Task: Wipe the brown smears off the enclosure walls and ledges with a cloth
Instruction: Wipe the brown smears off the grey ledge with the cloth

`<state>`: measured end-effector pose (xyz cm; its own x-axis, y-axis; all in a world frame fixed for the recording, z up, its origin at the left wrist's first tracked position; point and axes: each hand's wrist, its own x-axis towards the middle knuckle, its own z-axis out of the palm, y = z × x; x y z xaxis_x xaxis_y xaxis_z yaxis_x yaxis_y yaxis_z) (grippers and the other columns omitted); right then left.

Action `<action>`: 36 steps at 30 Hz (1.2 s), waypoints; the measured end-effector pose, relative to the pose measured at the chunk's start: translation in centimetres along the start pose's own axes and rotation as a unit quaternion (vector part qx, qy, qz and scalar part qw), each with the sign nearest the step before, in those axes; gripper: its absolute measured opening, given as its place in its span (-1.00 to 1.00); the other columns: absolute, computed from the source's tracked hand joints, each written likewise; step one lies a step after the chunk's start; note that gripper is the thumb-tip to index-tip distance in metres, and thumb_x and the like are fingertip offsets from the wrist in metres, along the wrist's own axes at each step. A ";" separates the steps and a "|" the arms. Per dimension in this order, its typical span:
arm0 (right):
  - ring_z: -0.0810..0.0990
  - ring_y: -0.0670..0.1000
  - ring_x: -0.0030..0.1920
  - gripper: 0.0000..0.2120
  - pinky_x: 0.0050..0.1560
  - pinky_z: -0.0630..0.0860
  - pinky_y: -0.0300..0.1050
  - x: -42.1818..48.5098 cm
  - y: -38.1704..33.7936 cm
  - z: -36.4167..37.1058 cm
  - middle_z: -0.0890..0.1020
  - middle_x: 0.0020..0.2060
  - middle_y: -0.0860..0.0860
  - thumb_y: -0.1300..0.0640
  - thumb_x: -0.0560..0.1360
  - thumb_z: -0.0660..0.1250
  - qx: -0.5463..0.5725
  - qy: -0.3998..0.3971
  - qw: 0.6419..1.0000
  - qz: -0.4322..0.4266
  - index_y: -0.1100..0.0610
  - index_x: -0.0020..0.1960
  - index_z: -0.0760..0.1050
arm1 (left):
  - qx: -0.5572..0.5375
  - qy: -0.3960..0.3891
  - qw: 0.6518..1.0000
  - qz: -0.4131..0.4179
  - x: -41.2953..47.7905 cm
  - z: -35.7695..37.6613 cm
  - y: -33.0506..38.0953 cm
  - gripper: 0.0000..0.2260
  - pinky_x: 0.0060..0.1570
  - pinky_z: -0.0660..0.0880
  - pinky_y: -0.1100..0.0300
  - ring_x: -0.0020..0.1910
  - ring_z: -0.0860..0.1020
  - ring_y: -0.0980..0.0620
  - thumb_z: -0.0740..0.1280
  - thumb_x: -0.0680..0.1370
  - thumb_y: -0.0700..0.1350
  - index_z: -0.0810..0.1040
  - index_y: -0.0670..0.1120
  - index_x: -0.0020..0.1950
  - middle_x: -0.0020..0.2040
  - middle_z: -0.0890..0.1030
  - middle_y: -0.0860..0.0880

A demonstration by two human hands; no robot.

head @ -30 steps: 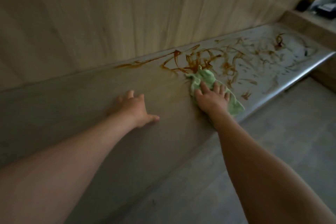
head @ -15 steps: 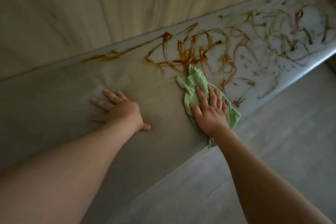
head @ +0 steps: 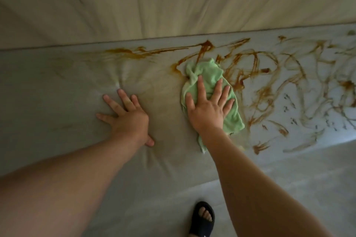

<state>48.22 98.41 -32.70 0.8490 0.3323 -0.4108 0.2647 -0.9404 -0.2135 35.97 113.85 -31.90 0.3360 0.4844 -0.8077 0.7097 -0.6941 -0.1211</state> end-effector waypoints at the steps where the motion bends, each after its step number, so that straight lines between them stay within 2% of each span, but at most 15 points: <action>1: -0.38 0.19 0.63 -0.39 0.56 -0.35 0.33 0.4 -0.8 0.2 -0.25 0.66 0.04 -0.40 0.62 -0.07 -0.027 0.004 0.998 -0.059 -0.40 0.61 -0.21 | -0.001 -0.002 1.000 -0.005 0.0 0.1 0.0 0.47 0.33 0.06 -0.66 0.48 -0.36 -0.62 0.65 0.18 0.30 -0.38 -0.20 0.61 0.54 -0.48 -0.35; 3: -0.28 0.20 0.65 -0.42 0.58 -0.30 0.33 0.9 -1.5 0.4 -0.12 0.68 0.03 -0.36 0.65 -0.06 -0.071 0.008 0.981 -0.181 -0.37 0.63 -0.12 | 0.003 -0.002 1.000 -0.007 -0.1 0.1 0.2 0.46 0.32 0.04 -0.67 0.47 -0.36 -0.63 0.63 0.19 0.32 -0.36 -0.20 0.62 0.55 -0.47 -0.36; 6: -0.11 0.19 0.67 -0.44 0.60 -0.19 0.33 2.7 -3.2 0.6 0.09 0.67 0.01 -0.29 0.68 -0.01 -0.114 -0.002 0.937 -0.331 -0.25 0.65 0.02 | 0.003 -0.011 1.000 -0.023 0.0 0.0 0.3 0.42 0.33 0.00 -0.67 0.46 -0.38 -0.63 0.60 0.24 0.34 -0.39 -0.19 0.61 0.55 -0.48 -0.34; 9: -0.11 0.14 0.67 -0.45 0.61 -0.18 0.29 4.8 -7.0 0.9 0.10 0.67 -0.04 -0.24 0.72 -0.07 -0.140 -0.039 0.893 -0.425 -0.19 0.67 -0.06 | -0.003 -0.018 0.999 -0.040 0.1 -0.2 0.1 0.41 0.33 -0.02 -0.68 0.47 -0.39 -0.62 0.62 0.27 0.28 -0.41 -0.22 0.59 0.56 -0.47 -0.33; 13: -0.16 0.12 0.67 -0.44 0.62 -0.22 0.25 6.6 -12.4 1.2 -0.01 0.68 -0.08 -0.18 0.73 -0.09 -0.160 -0.058 0.854 -0.492 -0.19 0.67 -0.17 | 0.010 -0.028 0.999 -0.029 0.0 -0.4 0.7 0.35 0.31 -0.04 -0.70 0.45 -0.40 -0.63 0.62 0.30 0.24 -0.32 -0.27 0.61 0.61 -0.36 -0.31; 15: -0.15 0.13 0.67 -0.44 0.62 -0.22 0.26 7.4 -15.3 2.0 -0.03 0.68 -0.09 -0.18 0.73 -0.06 -0.172 -0.050 0.841 -0.511 -0.20 0.67 -0.16 | 0.033 -0.025 0.999 -0.030 0.3 -0.4 0.6 0.30 0.30 -0.03 -0.71 0.44 -0.38 -0.66 0.60 0.33 0.26 -0.24 -0.26 0.64 0.63 -0.28 -0.32; 18: -0.13 0.11 0.67 -0.44 0.61 -0.20 0.26 8.2 -18.3 2.2 -0.02 0.68 -0.11 -0.24 0.70 -0.07 -0.179 -0.043 0.832 -0.523 -0.25 0.66 -0.10 | 0.047 -0.020 0.998 -0.031 0.4 -0.1 0.5 0.34 0.30 -0.01 -0.70 0.44 -0.37 -0.67 0.60 0.32 0.28 -0.32 -0.25 0.62 0.63 -0.27 -0.32; 22: -0.09 0.06 0.67 -0.45 0.62 -0.18 0.20 9.8 -15.6 0.9 0.02 0.68 -0.11 -0.30 0.67 -0.06 -0.172 -0.035 0.845 -0.505 -0.29 0.65 0.02 | 0.039 -0.019 0.998 -0.037 0.4 -0.2 0.6 0.39 0.29 -0.01 -0.70 0.44 -0.39 -0.65 0.61 0.30 0.27 -0.40 -0.25 0.59 0.60 -0.38 -0.33; 24: -0.03 0.07 0.67 -0.45 0.63 -0.14 0.17 11.0 -11.6 -0.8 0.08 0.67 -0.08 -0.29 0.66 -0.03 -0.156 -0.018 0.866 -0.475 -0.27 0.64 0.08 | 0.036 -0.019 0.998 -0.040 0.2 -0.3 0.5 0.40 0.30 0.00 -0.70 0.44 -0.40 -0.65 0.62 0.29 0.26 -0.42 -0.24 0.58 0.54 -0.49 -0.36; 27: 0.06 0.11 0.66 -0.44 0.63 -0.06 0.17 14.0 -3.0 -4.5 0.17 0.65 -0.01 -0.26 0.66 0.02 -0.158 0.021 0.895 -0.416 -0.23 0.64 0.15 | 0.030 -0.022 0.999 -0.033 0.2 -0.3 0.6 0.40 0.30 0.02 -0.69 0.44 -0.40 -0.65 0.63 0.28 0.25 -0.40 -0.23 0.59 0.50 -0.53 -0.38; 29: 0.10 0.15 0.64 -0.43 0.62 0.01 0.22 15.4 2.6 -7.0 0.21 0.64 0.05 -0.27 0.64 0.02 -0.150 0.056 0.926 -0.342 -0.20 0.63 0.18 | 0.031 -0.030 0.999 -0.032 0.3 -0.4 0.5 0.41 0.30 0.03 -0.69 0.43 -0.40 -0.65 0.63 0.27 0.25 -0.41 -0.23 0.59 0.49 -0.53 -0.39; 31: 0.07 0.17 0.64 -0.39 0.61 0.01 0.25 15.5 5.8 -8.3 0.17 0.65 0.08 -0.27 0.62 -0.01 -0.132 0.079 0.960 -0.234 -0.15 0.65 0.16 | 0.030 -0.031 0.999 -0.031 0.2 -0.4 0.4 0.42 0.29 0.03 -0.70 0.43 -0.40 -0.66 0.64 0.26 0.25 -0.40 -0.23 0.59 0.50 -0.53 -0.39; 34: -0.05 0.18 0.66 -0.34 0.61 -0.10 0.27 14.1 4.1 -7.0 0.03 0.68 0.09 -0.23 0.60 -0.03 -0.074 0.105 0.989 -0.071 -0.09 0.68 0.06 | 0.023 -0.031 0.999 -0.029 0.2 -0.4 0.5 0.43 0.29 0.02 -0.70 0.43 -0.40 -0.66 0.64 0.25 0.25 -0.41 -0.23 0.59 0.50 -0.53 -0.39; 36: -0.14 0.21 0.66 -0.33 0.61 -0.18 0.28 11.3 0.5 -4.7 -0.07 0.68 0.14 -0.22 0.63 -0.06 -0.051 0.089 0.993 -0.053 -0.06 0.69 -0.02 | 0.023 -0.033 0.999 -0.027 0.4 -0.4 0.4 0.44 0.29 0.00 -0.71 0.43 -0.41 -0.66 0.64 0.25 0.26 -0.42 -0.23 0.58 0.50 -0.54 -0.38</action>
<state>60.13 101.40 -33.27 0.8794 0.4194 -0.2252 0.3937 -0.9067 -0.1514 36.65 113.97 -32.01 0.2558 0.4873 -0.8349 0.6954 -0.6927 -0.1913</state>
